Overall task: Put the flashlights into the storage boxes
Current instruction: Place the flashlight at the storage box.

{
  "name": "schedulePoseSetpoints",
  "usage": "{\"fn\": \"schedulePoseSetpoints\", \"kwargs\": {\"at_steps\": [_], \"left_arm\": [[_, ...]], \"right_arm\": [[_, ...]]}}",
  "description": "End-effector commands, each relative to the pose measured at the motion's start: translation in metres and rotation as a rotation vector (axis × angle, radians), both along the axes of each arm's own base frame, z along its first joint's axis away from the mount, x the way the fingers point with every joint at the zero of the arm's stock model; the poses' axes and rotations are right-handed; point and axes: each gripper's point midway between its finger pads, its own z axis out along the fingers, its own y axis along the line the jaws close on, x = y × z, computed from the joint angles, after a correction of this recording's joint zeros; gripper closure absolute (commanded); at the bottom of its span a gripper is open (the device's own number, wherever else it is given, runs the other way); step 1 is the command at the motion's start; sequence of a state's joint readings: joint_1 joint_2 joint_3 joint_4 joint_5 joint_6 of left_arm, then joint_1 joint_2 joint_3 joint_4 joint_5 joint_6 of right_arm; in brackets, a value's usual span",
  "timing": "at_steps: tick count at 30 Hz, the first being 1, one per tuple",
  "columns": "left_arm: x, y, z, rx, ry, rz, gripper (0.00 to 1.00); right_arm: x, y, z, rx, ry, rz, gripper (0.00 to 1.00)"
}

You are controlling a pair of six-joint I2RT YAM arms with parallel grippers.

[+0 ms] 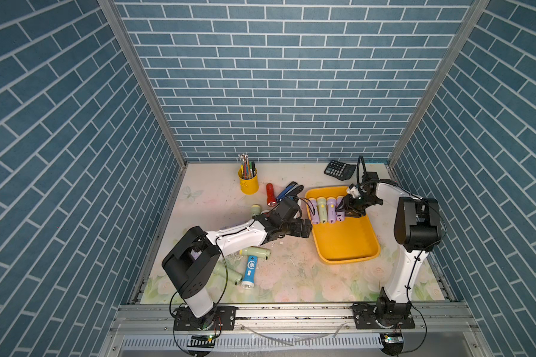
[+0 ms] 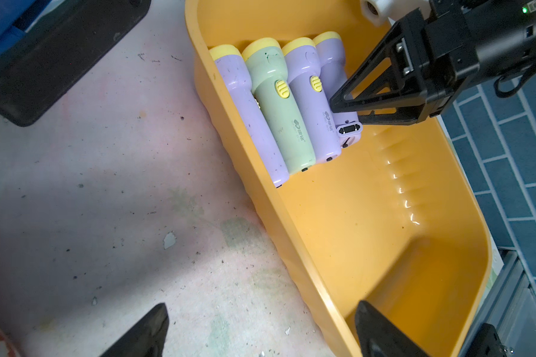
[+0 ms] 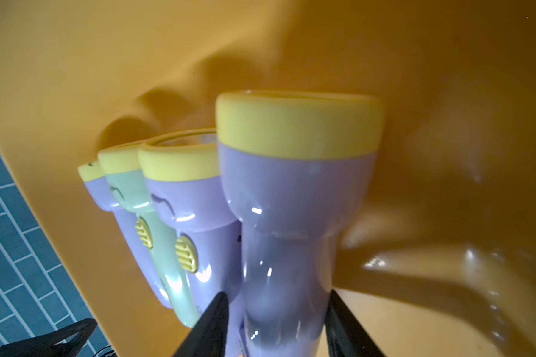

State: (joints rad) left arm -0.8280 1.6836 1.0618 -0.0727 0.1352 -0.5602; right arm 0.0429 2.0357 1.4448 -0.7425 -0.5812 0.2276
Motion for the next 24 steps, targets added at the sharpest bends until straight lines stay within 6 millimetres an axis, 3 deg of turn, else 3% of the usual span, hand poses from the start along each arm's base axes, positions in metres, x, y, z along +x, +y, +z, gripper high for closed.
{"fn": "schedulePoseSetpoints", "kwargs": {"at_steps": [1, 18, 24], "left_arm": [[0.002, 0.004, -0.007, 0.017, 0.002, 0.007, 0.05], [0.000, 0.006, -0.003, 0.008, -0.003, 0.009, 0.05], [-0.005, 0.018, 0.003, 0.011, -0.018, 0.029, 0.05]], "right_arm": [[0.006, 0.002, 0.011, 0.014, -0.033, 0.024, 0.43], [-0.001, -0.011, 0.023, -0.072, -0.036, 0.004, 0.36], [-0.007, -0.012, 0.042, -0.085, -0.080, -0.015, 0.36]]}}
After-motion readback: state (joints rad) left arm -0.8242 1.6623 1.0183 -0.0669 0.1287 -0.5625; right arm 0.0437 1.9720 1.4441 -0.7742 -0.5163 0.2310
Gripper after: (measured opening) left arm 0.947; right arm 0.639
